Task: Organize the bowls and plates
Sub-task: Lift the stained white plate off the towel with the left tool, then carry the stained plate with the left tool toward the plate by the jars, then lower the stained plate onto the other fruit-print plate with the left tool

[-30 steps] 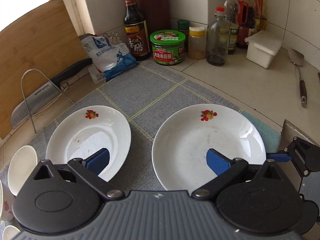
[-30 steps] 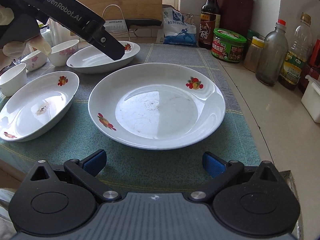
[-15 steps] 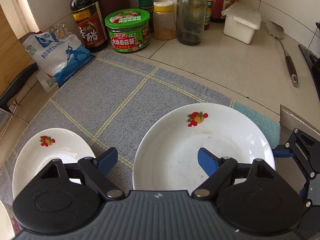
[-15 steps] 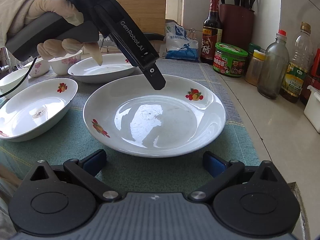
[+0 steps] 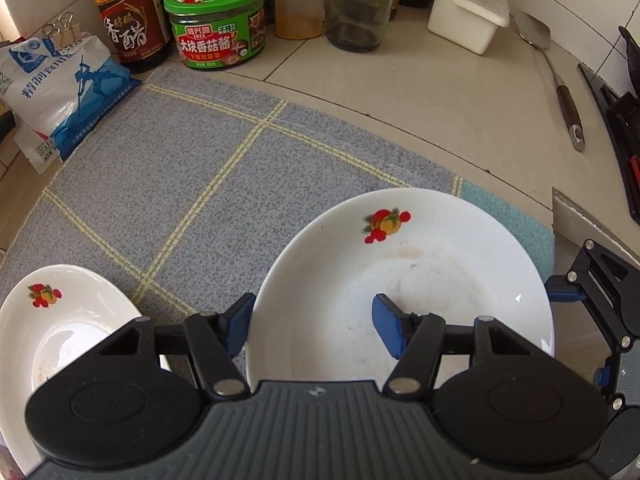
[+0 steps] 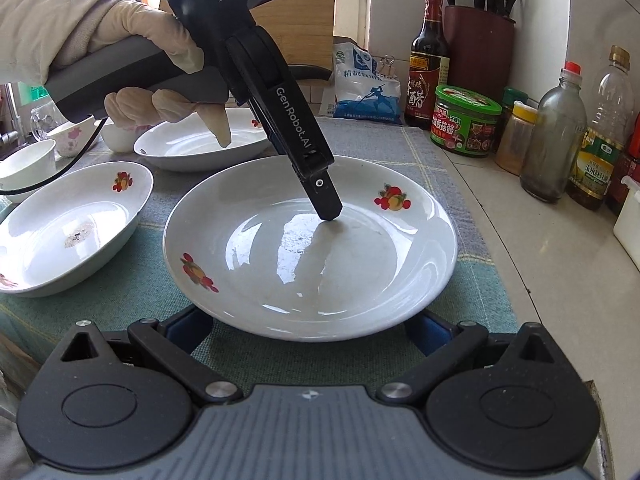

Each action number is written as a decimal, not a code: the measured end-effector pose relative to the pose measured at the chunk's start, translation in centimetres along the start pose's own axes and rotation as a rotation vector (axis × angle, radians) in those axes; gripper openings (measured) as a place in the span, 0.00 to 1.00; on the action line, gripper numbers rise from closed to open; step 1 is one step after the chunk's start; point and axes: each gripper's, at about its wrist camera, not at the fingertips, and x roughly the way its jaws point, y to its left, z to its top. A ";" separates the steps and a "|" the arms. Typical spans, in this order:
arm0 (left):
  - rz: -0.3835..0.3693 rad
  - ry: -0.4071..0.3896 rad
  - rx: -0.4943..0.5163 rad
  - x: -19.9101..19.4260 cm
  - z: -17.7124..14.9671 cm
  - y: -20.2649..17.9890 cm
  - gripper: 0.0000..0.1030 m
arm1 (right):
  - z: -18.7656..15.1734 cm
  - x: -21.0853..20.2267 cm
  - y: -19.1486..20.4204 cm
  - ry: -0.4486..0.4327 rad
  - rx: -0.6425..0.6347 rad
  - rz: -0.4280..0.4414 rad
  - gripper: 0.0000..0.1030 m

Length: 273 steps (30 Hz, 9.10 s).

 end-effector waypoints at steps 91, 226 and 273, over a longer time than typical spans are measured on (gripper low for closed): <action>0.254 -0.327 -0.338 -13.6 -10.5 -2.1 0.74 | 3.8 -1.7 3.0 -0.003 -0.212 0.184 1.00; -0.013 -0.027 -0.336 -10.1 -7.8 6.4 0.63 | 7.4 1.1 3.2 0.063 -0.409 0.372 1.00; -0.095 -0.021 -0.110 0.2 6.0 5.4 0.63 | 9.1 3.2 -8.7 0.173 -0.137 0.150 1.00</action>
